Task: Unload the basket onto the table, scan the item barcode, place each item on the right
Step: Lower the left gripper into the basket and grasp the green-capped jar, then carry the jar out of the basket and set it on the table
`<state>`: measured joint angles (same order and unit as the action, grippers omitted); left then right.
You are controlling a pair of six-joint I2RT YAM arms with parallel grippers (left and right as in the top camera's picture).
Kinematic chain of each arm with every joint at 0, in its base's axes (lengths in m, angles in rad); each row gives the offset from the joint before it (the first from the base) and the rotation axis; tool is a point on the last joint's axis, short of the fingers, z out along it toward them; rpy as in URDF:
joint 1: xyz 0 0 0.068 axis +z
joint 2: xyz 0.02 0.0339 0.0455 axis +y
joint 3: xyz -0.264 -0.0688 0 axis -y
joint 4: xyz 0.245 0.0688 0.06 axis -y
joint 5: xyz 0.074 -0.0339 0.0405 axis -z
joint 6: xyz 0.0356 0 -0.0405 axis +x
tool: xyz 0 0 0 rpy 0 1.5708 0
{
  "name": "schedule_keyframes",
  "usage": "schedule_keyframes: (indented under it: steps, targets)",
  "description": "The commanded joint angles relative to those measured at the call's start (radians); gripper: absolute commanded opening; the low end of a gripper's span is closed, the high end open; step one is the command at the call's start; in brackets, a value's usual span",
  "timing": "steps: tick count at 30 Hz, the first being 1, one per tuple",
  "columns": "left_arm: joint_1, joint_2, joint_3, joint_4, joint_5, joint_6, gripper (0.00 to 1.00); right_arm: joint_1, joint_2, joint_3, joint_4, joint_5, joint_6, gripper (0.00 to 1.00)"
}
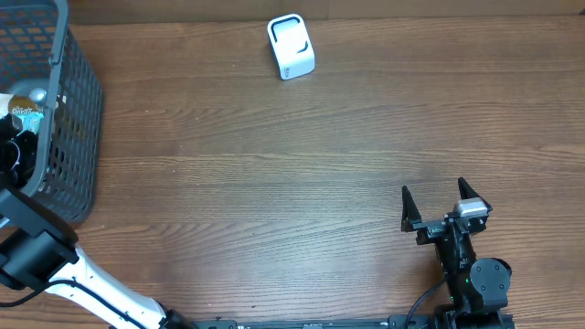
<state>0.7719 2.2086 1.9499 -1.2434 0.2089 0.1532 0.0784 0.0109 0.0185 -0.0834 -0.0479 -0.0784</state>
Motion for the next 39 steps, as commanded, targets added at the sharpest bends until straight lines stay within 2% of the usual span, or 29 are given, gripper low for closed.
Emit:
schedule_keyframes:
  steps: [1, 5, 7, 10, 17, 21, 33, 39]
  targets:
    - [-0.002, 0.002, 0.001, -0.018, -0.011, -0.005, 0.57, -0.004, -0.008, -0.011, 0.002, -0.002, -0.002, 1.0]
    - [0.005, -0.001, 0.046, -0.063, -0.011, -0.045, 0.54, -0.004, -0.008, -0.011, 0.002, -0.002, -0.002, 1.0]
    - [0.006, -0.005, 0.099, -0.098, -0.011, -0.055, 0.5, -0.004, -0.008, -0.011, 0.002, -0.002, -0.002, 1.0]
    - [0.006, -0.023, 0.21, -0.162, -0.019, -0.091, 0.49, -0.004, -0.008, -0.011, 0.003, -0.002, -0.002, 1.0]
    - [0.005, -0.097, 0.526, -0.283, -0.086, -0.288, 0.5, -0.004, -0.008, -0.011, 0.003, -0.002, -0.002, 1.0]
    - [-0.01, -0.156, 0.665, -0.294, -0.067, -0.369, 0.44, -0.004, -0.008, -0.011, 0.002, -0.002, -0.002, 1.0]
    - [-0.16, -0.328, 0.702, -0.308, -0.054, -0.381, 0.35, -0.004, -0.008, -0.011, 0.002, -0.002, -0.002, 1.0]
    - [-0.321, -0.362, 0.702, -0.362, -0.054, -0.381, 0.31, -0.004, -0.008, -0.011, 0.002, -0.002, -0.002, 1.0]
